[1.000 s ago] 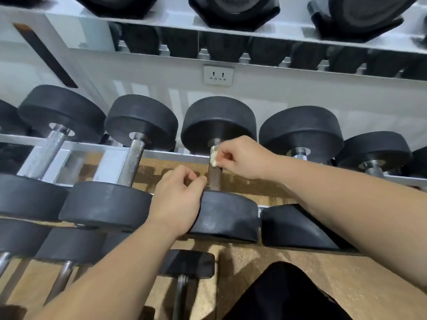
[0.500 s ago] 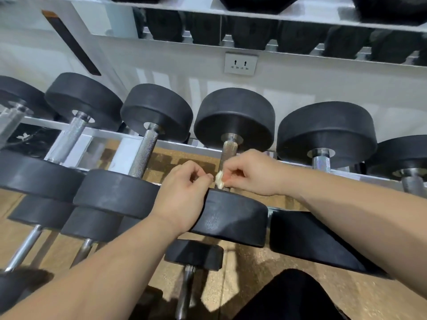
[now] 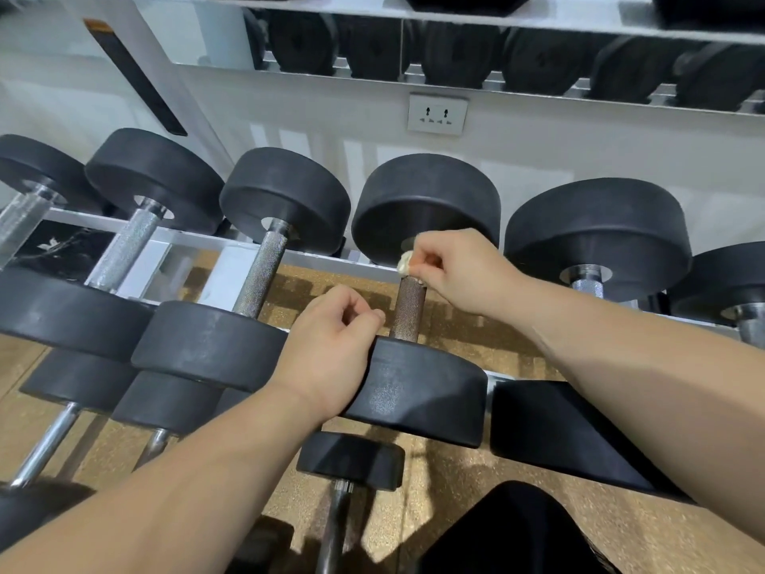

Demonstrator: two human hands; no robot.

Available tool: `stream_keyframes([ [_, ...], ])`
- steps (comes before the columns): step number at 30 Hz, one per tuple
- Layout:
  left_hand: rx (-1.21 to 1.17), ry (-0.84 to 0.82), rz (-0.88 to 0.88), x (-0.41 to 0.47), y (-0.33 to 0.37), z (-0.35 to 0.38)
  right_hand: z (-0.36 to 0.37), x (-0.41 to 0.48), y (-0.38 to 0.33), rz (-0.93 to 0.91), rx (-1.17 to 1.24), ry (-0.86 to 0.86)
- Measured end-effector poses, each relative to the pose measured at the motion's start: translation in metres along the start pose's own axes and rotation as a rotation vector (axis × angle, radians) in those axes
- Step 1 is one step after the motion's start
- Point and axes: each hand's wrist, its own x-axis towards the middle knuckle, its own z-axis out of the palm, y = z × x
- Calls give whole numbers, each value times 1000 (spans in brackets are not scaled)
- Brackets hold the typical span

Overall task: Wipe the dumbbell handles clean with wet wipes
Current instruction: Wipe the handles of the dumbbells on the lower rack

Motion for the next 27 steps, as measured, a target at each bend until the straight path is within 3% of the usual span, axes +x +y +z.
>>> stream_keyframes([
  [2,-21,10,0,-1,0,0,0,-6,-1,-9,10,-45],
  [6,-23,23,1,1,-1,1,-3,-33,-21,-190,24,-463],
  [8,-35,25,4,0,-1,1,-3,-26,-18,-184,21,-384],
  [13,-36,31,-26,-3,4,0,-2,-1,3,39,-30,28],
  [15,-28,32,-34,-4,7,-1,-2,-9,-1,36,-30,-8],
  [19,-21,21,-33,-4,8,-2,2,-30,-18,-91,2,-349],
  [24,-33,12,-44,-4,11,-3,2,-8,-10,20,-114,6],
  [27,-9,22,-33,-4,12,-3,1,-12,-14,17,-36,-87],
])
